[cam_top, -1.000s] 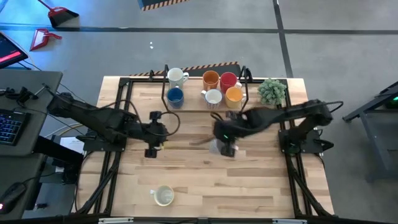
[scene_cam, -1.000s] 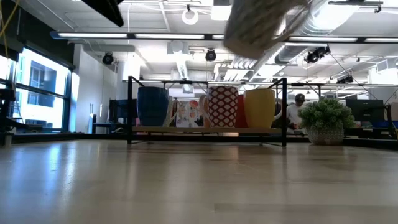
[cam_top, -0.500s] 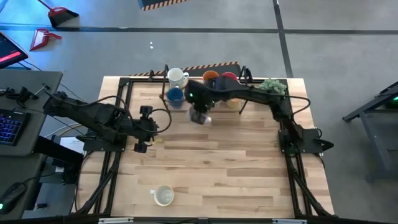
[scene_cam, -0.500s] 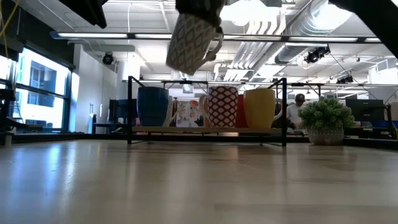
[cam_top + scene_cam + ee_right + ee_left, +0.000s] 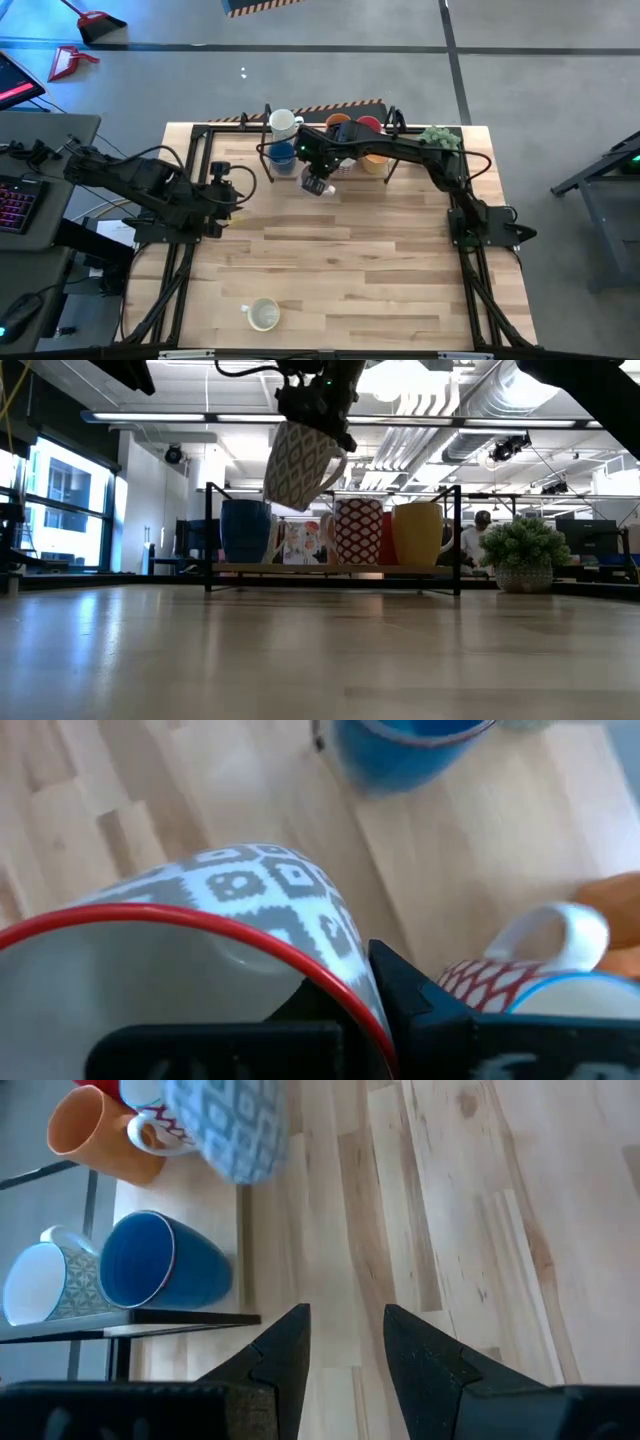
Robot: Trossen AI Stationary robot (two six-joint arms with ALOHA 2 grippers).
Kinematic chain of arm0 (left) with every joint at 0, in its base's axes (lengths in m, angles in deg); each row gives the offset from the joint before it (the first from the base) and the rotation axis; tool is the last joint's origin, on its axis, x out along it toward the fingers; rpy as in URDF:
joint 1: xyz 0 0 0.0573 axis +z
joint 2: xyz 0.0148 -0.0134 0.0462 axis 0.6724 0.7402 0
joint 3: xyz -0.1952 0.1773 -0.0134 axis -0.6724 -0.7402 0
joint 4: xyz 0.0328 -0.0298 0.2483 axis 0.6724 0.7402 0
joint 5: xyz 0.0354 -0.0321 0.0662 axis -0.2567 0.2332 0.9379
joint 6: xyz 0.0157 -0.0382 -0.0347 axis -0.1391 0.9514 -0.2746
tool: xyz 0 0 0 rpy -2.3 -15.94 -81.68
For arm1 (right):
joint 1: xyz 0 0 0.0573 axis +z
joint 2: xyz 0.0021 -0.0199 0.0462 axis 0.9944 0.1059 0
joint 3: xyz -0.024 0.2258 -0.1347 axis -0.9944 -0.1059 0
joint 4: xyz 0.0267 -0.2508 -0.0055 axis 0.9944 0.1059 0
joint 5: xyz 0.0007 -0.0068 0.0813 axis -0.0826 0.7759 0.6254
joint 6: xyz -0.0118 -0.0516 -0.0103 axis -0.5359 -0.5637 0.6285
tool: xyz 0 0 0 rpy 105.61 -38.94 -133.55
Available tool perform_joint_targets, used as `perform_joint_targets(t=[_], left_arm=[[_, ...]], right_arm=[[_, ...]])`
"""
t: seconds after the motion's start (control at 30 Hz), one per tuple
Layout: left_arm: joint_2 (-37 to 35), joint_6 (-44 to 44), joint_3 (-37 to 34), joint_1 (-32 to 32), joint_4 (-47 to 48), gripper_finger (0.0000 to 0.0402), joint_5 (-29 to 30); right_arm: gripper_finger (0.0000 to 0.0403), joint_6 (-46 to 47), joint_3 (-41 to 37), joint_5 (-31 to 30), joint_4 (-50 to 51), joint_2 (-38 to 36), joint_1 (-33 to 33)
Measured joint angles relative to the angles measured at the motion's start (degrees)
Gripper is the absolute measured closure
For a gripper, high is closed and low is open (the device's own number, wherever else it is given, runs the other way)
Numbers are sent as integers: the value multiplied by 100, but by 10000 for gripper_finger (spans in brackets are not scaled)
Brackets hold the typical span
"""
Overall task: Place coffee mugs
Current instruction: Move the white gray mug to the center of the table
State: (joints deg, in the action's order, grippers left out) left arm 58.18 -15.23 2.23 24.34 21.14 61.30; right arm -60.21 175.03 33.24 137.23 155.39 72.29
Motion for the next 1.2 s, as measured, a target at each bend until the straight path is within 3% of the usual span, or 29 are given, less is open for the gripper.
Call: perform_joint_targets(t=[0.63,1.2], left_arm=[[19,110,0,-17,-31,282,-39],[21,112,0,-20,-31,282,-70]], right_arm=[[403,-42,-7,-53,93,620,723],[403,-190,-21,-101,-306,1234,675]])
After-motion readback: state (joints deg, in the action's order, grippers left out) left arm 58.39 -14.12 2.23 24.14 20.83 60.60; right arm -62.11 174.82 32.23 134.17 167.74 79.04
